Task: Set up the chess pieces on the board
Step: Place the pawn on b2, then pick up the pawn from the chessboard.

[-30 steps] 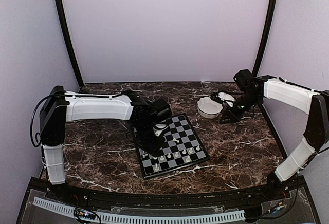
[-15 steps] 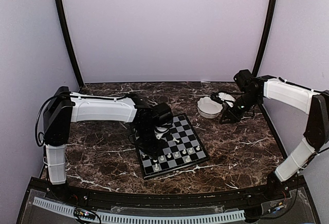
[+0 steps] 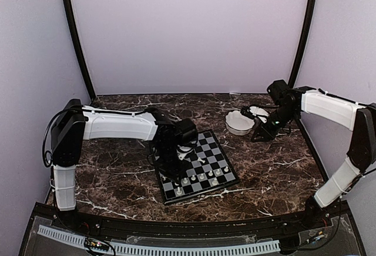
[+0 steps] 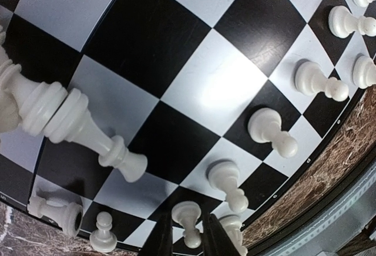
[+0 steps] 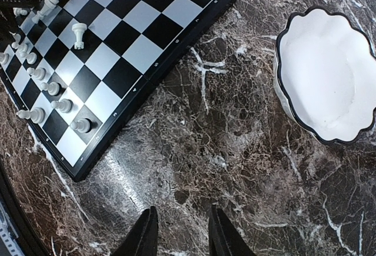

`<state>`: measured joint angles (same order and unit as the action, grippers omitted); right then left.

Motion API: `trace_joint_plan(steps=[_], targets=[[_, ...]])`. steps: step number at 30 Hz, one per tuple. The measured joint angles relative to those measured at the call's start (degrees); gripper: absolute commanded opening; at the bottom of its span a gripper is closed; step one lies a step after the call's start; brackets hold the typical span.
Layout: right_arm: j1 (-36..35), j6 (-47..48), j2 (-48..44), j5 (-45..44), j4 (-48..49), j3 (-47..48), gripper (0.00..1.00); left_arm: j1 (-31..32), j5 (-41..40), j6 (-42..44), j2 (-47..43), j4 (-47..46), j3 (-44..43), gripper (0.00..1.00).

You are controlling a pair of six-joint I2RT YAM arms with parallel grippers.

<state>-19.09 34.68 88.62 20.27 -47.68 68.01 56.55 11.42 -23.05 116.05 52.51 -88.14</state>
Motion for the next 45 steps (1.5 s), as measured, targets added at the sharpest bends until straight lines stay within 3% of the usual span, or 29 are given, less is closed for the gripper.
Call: trace_joint_plan(steps=[10,20,27,45], targets=[[0.0,0.2,0.0,-0.5,-0.1,0.0,0.31,0.3,-0.9,1.3,-0.1,1.2,-3.0,0.33],[-0.1,0.4,1.4,-0.7,-0.3,0.8,0.31,-0.3,-6.3,1.7,-7.9,2.6,-0.9,0.32],[-0.5,0.4,1.5,-0.8,-0.3,1.3,0.31,-1.9,-7.6,2.3,-7.9,3.0,2.8,0.32],[-0.6,0.6,1.5,-1.1,-0.4,1.3,0.31,-2.2,-8.0,5.2,-3.5,3.3,2.8,0.31]])
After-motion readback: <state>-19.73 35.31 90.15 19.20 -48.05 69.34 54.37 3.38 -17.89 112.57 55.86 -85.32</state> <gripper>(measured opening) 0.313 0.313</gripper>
